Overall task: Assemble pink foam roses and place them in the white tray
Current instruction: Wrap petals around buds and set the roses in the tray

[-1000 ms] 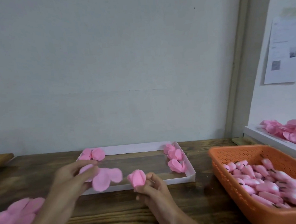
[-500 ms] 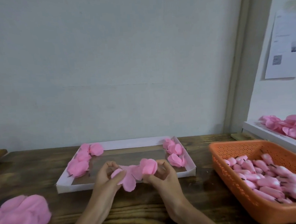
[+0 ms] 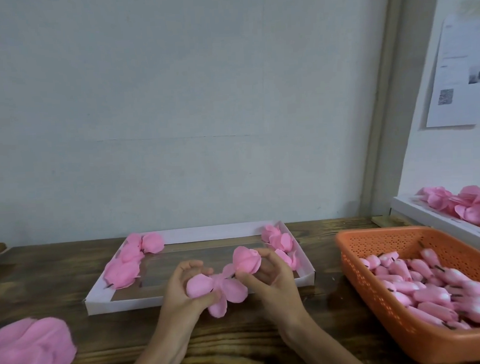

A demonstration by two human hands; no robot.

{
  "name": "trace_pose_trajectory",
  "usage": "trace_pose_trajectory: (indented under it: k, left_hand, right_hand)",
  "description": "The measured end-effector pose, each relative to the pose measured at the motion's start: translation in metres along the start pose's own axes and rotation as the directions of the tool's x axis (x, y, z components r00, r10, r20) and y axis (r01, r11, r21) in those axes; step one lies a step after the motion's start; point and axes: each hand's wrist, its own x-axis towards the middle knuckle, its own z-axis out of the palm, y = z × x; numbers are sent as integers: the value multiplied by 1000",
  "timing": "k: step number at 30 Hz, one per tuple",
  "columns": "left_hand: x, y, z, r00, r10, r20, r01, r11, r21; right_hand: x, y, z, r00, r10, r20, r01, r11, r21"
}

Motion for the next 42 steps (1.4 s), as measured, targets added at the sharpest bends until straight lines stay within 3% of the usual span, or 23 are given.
trace_pose_trajectory:
  k: [5, 17, 22, 27, 34, 42]
  left_hand:
    - [-2, 1, 3, 1000, -21, -1, 21, 996, -89]
    - [-7, 1, 7, 998, 44, -44, -46, 998, -51]
    - [-7, -2, 8, 997, 34, -75, -43, 992, -115]
    - [-6, -5, 6, 998, -60, -35, 54, 988, -144]
    - [0, -10, 3, 996, -76, -40, 70, 989, -128]
    - [-3, -8, 4, 993, -115, -3, 112, 977, -183]
  right_hand:
    - [0, 0, -3, 1000, 2, 3, -1, 1000, -29]
    - [0, -1, 2, 1000, -16, 8, 16, 1000, -6]
    - [-4, -2, 2, 996, -60, 71, 70, 986, -150]
    - [-10, -2, 5, 984, -118, 136, 156, 936, -315]
    - [-9, -4, 7, 988, -89, 124, 117, 963, -243]
    - [-10, -4, 6, 985, -84, 151, 123, 955, -272]
